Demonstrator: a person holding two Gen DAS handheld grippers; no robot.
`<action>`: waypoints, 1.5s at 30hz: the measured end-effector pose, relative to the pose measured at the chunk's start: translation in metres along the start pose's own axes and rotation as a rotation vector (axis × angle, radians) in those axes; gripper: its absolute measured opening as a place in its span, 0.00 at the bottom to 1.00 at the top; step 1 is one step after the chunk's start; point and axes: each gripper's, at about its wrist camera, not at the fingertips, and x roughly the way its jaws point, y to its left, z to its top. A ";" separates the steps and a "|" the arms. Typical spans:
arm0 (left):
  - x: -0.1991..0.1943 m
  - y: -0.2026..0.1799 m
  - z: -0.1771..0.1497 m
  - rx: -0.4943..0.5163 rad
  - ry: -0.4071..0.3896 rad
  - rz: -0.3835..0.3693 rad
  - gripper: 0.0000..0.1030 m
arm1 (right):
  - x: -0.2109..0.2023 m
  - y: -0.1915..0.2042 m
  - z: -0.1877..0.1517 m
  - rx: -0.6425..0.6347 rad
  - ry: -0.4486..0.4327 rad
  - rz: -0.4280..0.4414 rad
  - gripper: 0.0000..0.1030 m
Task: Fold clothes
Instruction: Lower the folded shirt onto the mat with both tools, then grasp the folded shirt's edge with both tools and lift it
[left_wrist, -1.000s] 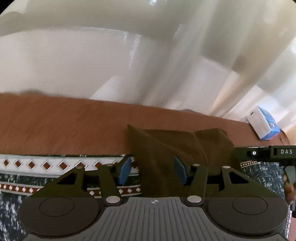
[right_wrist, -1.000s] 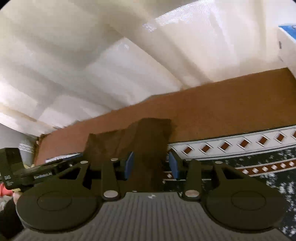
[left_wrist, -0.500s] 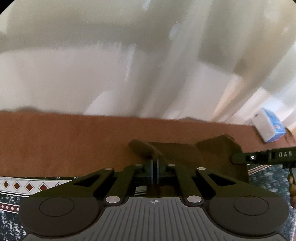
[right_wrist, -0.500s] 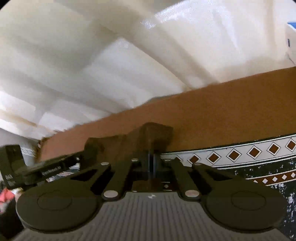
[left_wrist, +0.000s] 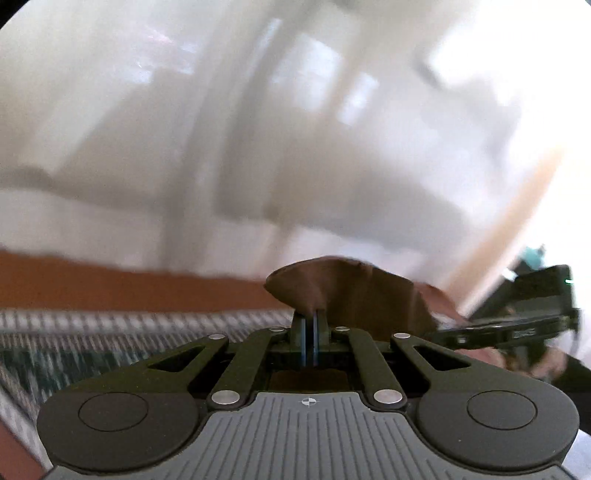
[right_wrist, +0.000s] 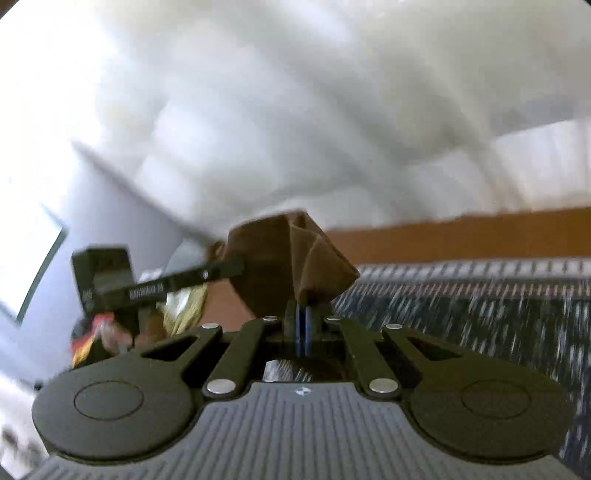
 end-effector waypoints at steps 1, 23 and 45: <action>-0.012 -0.009 -0.014 0.000 0.017 -0.021 0.00 | -0.010 0.011 -0.015 -0.024 0.019 0.003 0.03; -0.010 -0.013 -0.223 -0.024 0.427 0.180 0.27 | 0.019 0.017 -0.226 -0.230 0.528 -0.206 0.04; 0.032 0.019 -0.157 -0.105 0.275 0.276 0.56 | 0.040 -0.027 -0.171 0.189 0.165 -0.374 0.49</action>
